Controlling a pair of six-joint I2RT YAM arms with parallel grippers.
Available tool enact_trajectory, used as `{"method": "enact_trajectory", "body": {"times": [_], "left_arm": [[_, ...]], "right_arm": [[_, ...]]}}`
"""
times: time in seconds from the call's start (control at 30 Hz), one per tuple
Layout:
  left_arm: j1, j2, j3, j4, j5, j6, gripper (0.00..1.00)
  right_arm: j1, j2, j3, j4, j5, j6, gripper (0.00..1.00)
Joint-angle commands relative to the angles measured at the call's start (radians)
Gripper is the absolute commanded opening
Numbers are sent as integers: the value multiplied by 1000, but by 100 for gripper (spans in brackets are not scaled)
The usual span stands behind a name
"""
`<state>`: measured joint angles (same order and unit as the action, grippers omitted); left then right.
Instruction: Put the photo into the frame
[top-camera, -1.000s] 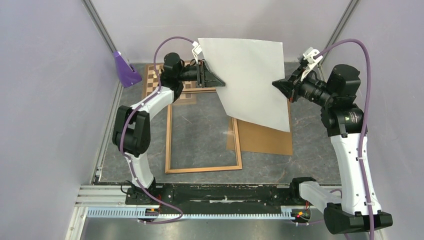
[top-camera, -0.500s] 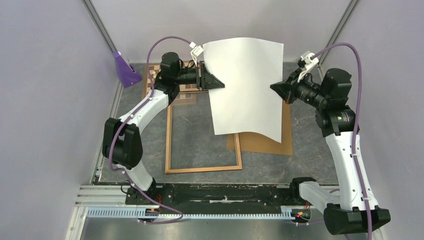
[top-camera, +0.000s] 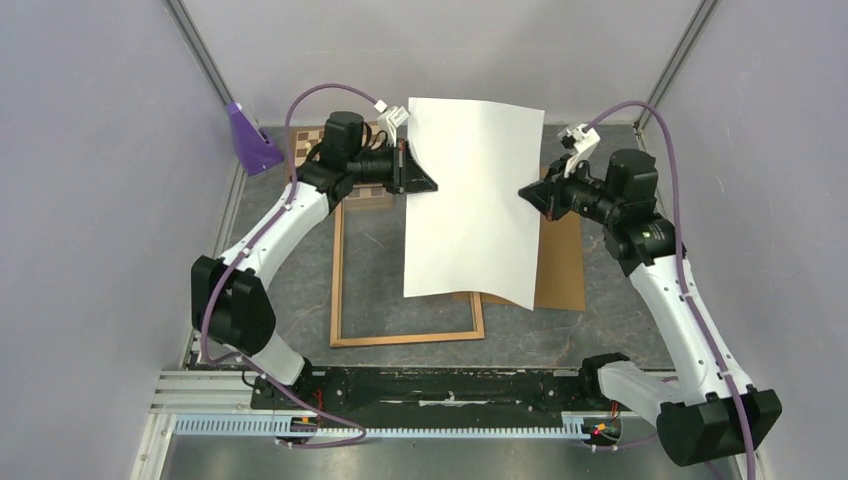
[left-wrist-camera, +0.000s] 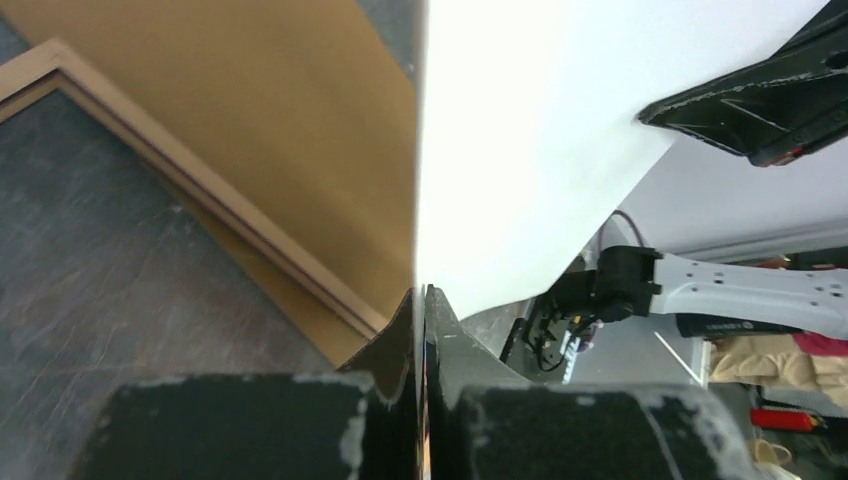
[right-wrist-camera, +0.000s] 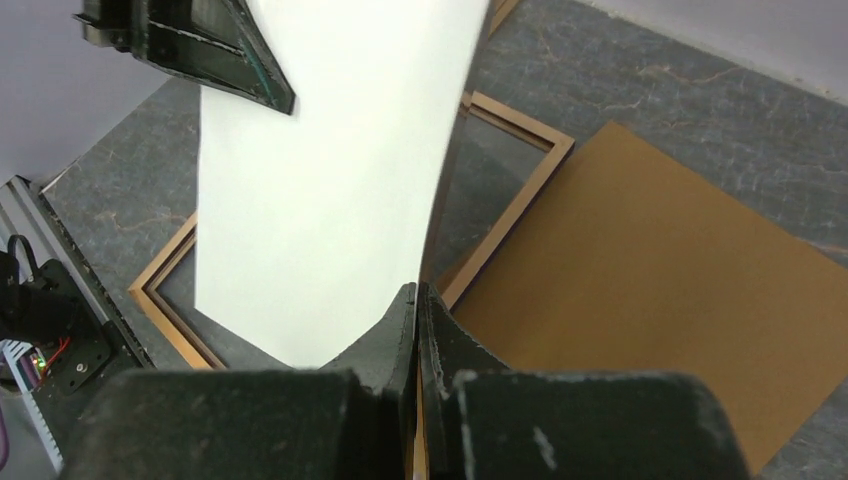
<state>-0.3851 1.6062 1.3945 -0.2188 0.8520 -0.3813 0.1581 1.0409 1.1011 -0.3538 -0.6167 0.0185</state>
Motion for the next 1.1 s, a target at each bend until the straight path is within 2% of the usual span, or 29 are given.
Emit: {"method": "enact_trajectory", "body": {"times": [0.0, 0.43, 0.7, 1.07], "left_arm": [[-9, -68, 52, -200, -141, 119, 2], [8, -128, 38, -500, -407, 236, 2], [84, -126, 13, -551, -466, 260, 2], [178, -70, 15, -608, -487, 309, 2]], "right_arm": [[58, 44, -10, 44, 98, -1, 0], [222, 230, 15, 91, 228, 37, 0], [310, 357, 56, 168, 283, 93, 0], [334, 546, 82, 252, 263, 153, 0]]}}
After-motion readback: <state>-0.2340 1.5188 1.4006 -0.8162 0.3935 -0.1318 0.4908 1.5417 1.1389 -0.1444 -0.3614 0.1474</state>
